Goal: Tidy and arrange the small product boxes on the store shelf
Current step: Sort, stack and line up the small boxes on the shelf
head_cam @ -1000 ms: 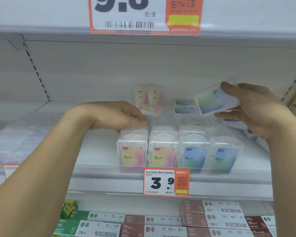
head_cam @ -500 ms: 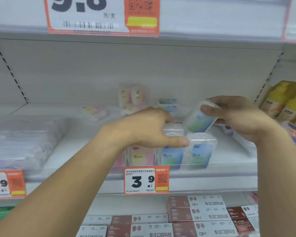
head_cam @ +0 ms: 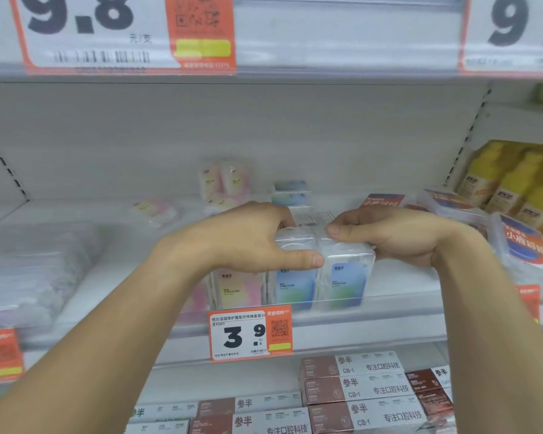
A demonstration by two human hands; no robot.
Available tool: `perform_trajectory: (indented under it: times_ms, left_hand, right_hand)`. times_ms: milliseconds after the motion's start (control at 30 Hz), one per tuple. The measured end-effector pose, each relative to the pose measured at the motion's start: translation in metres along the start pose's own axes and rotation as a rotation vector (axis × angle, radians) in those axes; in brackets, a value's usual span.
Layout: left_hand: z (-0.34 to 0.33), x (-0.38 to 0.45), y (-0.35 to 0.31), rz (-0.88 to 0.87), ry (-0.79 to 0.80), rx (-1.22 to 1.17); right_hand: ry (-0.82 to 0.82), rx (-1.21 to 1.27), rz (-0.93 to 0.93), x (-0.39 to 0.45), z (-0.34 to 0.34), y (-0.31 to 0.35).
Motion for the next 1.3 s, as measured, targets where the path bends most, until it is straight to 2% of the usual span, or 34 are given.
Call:
perform_trajectory:
  times_ms: [200,267,333,400,467,500,567,633,700,833,967,1133,1300]
  left_hand:
    - [-0.003,0.000,0.000,0.007,0.018,-0.043]
    - [-0.004,0.001,0.004,0.033,0.021,-0.051]
    - [-0.001,0.001,0.008,0.038,0.011,-0.040]
    - [0.009,0.000,0.011,0.025,-0.072,-0.059]
    - [0.029,-0.003,0.013,-0.029,-0.207,-0.142]
    - [0.039,-0.005,0.017,-0.042,-0.271,-0.201]
    - [0.059,-0.008,0.030,-0.040,-0.375,-0.259]
    - [0.076,-0.013,0.046,-0.023,-0.456,-0.231]
    - [0.087,-0.017,0.066,0.023,-0.489,-0.189]
    - [0.098,-0.020,0.122,0.160,-0.467,-0.113]
    - [0.085,-0.018,0.168,0.326,-0.348,-0.076]
    - [0.058,-0.004,0.180,0.392,-0.205,-0.243]
    - [0.041,0.010,0.189,0.412,-0.110,-0.171]
  right_hand:
    - [0.055,0.013,-0.007,-0.005,-0.001,-0.001]
    - [0.021,0.024,-0.008,-0.008,0.004,0.000]
    - [-0.120,0.102,-0.039,-0.005,0.021,-0.002]
    - [-0.326,0.186,-0.099,0.000,0.044,-0.010]
    - [-0.473,0.091,-0.103,0.012,0.062,-0.008]
    - [-0.480,-0.006,-0.077,0.024,0.065,-0.003]
    - [-0.366,-0.232,-0.050,0.050,0.056,0.008]
    - [-0.197,-0.496,-0.113,0.071,0.041,0.013]
    - [-0.098,-0.678,-0.194,0.086,0.036,0.012]
    - [0.005,-0.649,-0.284,0.104,0.032,0.012]
    - [0.080,-0.622,-0.242,0.106,0.016,0.030]
    - [-0.040,-0.760,-0.221,0.129,0.020,0.053]
    - [0.043,-0.648,-0.215,0.141,0.002,0.080]
Point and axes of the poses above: each hand's wrist, its own x-axis towards the middle knuckle, its own z-axis out of the back of the hand, y = z × x, the point moved 7 cm from there along x, towards the middle knuckle, and after that the axes turned 15 degrees about -x, right-handed, at the moved point
